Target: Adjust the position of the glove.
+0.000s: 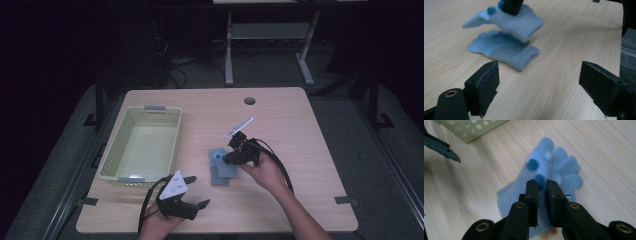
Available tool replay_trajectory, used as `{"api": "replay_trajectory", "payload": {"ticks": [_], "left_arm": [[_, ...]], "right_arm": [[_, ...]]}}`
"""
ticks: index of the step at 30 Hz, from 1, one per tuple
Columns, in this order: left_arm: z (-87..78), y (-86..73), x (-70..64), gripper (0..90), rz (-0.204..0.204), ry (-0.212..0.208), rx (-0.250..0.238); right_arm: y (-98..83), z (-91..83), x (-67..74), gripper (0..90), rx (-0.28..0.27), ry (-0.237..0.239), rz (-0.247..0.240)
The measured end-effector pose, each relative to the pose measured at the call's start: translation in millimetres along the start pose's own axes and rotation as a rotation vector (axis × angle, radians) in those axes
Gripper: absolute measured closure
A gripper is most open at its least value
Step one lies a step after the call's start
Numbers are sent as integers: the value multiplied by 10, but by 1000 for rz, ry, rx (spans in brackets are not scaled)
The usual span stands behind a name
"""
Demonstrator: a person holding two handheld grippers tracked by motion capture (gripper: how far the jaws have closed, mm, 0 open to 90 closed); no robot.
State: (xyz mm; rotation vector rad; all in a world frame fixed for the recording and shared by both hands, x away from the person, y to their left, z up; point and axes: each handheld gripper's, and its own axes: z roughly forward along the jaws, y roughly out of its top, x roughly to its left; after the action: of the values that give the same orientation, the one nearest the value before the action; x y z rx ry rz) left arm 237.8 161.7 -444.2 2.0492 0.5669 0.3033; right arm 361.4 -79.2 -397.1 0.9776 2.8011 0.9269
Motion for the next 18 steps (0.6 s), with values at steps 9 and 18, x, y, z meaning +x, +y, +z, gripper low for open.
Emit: {"api": "replay_trajectory", "payload": {"ticks": [9,18], "left_arm": [[4,-5,9,159,5,3,-3],[1,-16,11,171,-12,5,6]], "right_arm": [[25,258,11,784,19,25,31],[-58,439,-22,694,45,20,59]]}}
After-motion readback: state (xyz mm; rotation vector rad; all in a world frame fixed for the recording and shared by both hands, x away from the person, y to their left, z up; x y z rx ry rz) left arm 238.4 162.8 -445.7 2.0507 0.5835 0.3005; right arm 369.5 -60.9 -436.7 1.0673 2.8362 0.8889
